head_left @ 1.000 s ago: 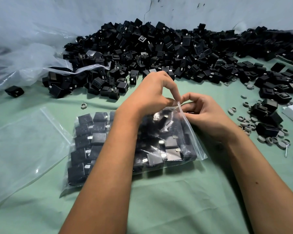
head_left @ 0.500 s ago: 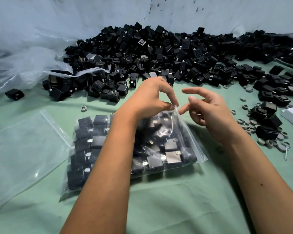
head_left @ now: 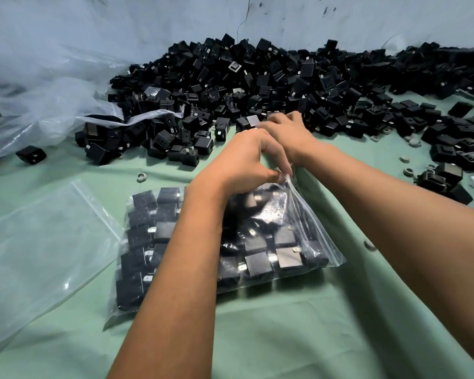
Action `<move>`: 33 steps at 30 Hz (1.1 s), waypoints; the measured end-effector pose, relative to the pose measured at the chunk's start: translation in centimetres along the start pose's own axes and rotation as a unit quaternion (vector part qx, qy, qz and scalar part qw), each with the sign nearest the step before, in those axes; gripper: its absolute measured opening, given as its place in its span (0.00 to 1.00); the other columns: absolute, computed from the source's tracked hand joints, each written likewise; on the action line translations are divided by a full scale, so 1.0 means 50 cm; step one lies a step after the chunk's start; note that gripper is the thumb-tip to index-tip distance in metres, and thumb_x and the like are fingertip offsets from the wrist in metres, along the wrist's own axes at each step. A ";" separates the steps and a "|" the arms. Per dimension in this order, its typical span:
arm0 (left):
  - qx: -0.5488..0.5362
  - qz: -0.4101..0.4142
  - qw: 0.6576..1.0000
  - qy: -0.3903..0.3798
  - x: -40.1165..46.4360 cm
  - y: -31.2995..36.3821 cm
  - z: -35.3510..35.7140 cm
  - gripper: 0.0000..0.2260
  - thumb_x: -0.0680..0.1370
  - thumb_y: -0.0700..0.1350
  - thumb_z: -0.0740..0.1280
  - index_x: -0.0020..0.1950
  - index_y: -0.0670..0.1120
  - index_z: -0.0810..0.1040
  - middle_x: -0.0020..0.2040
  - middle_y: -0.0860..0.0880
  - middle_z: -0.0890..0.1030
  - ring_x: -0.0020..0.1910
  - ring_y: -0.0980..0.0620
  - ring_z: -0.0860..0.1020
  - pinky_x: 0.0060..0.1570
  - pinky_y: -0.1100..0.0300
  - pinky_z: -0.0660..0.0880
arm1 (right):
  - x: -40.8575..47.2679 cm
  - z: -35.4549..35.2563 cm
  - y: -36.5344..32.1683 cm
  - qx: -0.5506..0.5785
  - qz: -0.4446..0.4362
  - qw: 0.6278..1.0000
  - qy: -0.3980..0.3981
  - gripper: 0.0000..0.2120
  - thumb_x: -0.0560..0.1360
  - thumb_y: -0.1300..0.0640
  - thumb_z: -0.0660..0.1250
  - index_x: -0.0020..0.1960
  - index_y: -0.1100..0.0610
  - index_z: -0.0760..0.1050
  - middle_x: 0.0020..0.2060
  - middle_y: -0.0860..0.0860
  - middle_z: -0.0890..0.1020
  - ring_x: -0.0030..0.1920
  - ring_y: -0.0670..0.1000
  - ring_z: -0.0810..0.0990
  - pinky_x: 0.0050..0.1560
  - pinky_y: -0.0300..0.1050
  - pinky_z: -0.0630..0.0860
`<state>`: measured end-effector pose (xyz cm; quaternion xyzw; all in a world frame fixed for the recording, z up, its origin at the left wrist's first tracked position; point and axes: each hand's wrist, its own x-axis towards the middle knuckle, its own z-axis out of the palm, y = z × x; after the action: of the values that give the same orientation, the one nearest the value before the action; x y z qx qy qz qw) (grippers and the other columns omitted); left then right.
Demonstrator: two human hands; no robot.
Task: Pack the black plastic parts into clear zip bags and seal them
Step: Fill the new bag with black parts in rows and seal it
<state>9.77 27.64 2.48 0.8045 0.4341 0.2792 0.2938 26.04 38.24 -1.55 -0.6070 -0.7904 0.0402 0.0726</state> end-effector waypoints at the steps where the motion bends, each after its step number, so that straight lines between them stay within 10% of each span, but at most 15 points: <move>1: -0.001 0.000 1.000 0.002 0.000 0.000 0.000 0.09 0.69 0.36 0.80 0.43 0.49 0.89 0.50 0.55 0.82 0.51 0.62 0.79 0.47 0.77 0.70 | 0.003 0.004 -0.001 -0.005 -0.005 1.000 0.011 0.20 0.79 0.53 0.69 0.70 0.47 0.75 0.72 0.51 0.69 0.68 0.60 0.61 0.69 0.55 0.68; 6: -0.001 -0.003 1.000 0.000 -0.002 -0.002 -0.001 0.09 0.69 0.38 0.81 0.44 0.51 0.89 0.53 0.55 0.82 0.55 0.61 0.78 0.51 0.75 0.70 | -0.044 0.009 0.005 0.072 0.014 0.991 0.108 0.10 0.75 0.57 0.72 0.56 0.51 0.77 0.50 0.47 0.71 0.56 0.57 0.65 0.50 0.48 0.63; 12: 0.004 -0.005 1.000 0.004 -0.004 0.002 -0.001 0.08 0.70 0.40 0.81 0.44 0.53 0.89 0.52 0.55 0.82 0.55 0.61 0.78 0.53 0.72 0.70 | -0.161 0.011 0.021 0.258 0.123 0.940 0.188 0.15 0.78 0.55 0.71 0.64 0.46 0.76 0.54 0.51 0.81 0.57 0.54 0.78 0.61 0.52 0.76; 16: 0.000 -0.011 1.000 0.003 -0.005 0.003 0.001 0.08 0.70 0.41 0.81 0.43 0.54 0.88 0.52 0.57 0.81 0.56 0.62 0.77 0.56 0.67 0.71 | -0.233 0.021 0.026 0.456 0.143 0.856 0.198 0.10 0.79 0.60 0.70 0.60 0.53 0.81 0.48 0.51 0.86 0.42 0.49 0.85 0.41 0.47 0.79; 22: -0.009 -0.011 1.000 0.013 -0.004 0.011 -0.002 0.08 0.70 0.40 0.80 0.44 0.53 0.89 0.53 0.57 0.80 0.55 0.61 0.78 0.56 0.66 0.72 | -0.278 -0.005 0.041 0.647 0.113 0.749 0.091 0.06 0.79 0.64 0.68 0.50 0.59 0.85 0.33 0.59 0.77 0.27 0.49 0.69 0.25 0.35 0.68; 28: -0.003 0.005 1.000 0.027 -0.002 0.024 0.005 0.08 0.71 0.39 0.79 0.45 0.52 0.89 0.54 0.52 0.81 0.55 0.56 0.79 0.52 0.60 0.74 | -0.287 -0.020 0.039 0.621 0.023 0.783 -0.026 0.05 0.77 0.66 0.71 0.45 0.59 0.85 0.29 0.54 0.79 0.27 0.47 0.73 0.27 0.34 0.71; 33: -0.003 0.010 0.999 0.036 0.000 0.024 0.003 0.07 0.71 0.40 0.80 0.45 0.51 0.89 0.54 0.52 0.81 0.56 0.56 0.78 0.56 0.58 0.75 | -0.287 -0.024 0.031 0.602 -0.005 0.798 0.032 0.07 0.67 0.57 0.80 0.41 0.59 0.85 0.34 0.55 0.85 0.32 0.48 0.83 0.33 0.38 0.79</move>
<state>10.53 27.08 3.23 0.7974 0.4358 0.3118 0.2777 31.35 24.76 -1.54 -0.4377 -0.6073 0.4880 0.4489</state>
